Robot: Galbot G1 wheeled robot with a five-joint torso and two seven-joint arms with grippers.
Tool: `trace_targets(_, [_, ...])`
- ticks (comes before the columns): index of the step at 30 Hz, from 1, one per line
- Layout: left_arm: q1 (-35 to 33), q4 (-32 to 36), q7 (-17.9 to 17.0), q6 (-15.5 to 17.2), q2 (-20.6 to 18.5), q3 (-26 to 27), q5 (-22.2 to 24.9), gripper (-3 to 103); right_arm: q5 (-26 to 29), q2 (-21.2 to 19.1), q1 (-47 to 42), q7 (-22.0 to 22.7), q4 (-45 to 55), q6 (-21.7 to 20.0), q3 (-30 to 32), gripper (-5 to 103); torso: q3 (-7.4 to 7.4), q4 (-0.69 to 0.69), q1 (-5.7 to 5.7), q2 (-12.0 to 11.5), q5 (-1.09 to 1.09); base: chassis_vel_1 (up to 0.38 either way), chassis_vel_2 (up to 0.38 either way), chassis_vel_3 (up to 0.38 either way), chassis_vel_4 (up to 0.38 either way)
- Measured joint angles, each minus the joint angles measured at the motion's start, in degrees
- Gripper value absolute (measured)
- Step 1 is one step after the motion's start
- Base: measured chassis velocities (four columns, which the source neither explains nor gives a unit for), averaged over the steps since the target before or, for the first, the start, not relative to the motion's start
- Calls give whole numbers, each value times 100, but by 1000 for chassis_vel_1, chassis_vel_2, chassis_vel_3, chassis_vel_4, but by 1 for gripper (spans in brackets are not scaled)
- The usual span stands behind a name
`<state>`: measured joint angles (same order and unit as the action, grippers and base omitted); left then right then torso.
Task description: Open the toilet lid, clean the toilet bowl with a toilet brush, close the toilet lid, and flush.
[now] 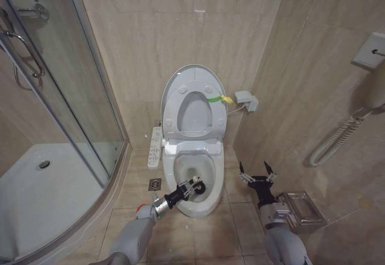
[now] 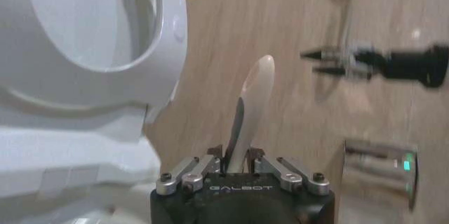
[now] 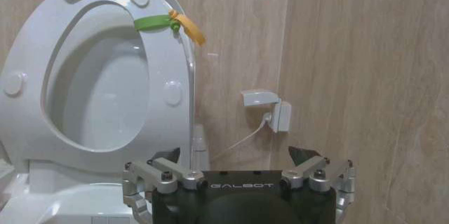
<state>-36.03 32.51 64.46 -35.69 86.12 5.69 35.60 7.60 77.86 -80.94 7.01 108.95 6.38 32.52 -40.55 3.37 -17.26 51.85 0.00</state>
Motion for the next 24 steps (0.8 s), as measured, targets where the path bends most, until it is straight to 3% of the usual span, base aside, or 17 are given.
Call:
trace_targets(5, [-87, 85, 19, 105, 66, 1, 117, 21, 0, 0, 0, 0, 0, 0, 0, 100, 1, 0, 0, 0, 0, 0, 0, 0, 0])
trace_targets(15, [-142, -588, 46, 89, 105, 102, -85, 24, 0, 0, 0, 0, 0, 0, 0, 100, 1, -2, 0, 0, 0, 0, 0, 0, 0])
trace_targets(24, [-260, 400, 85, 364, -21, -42, 257, 27, 0, 0, 0, 0, 0, 0, -1, 100, 0, 0, 0, 0, -1, 0, 0, 0, 0])
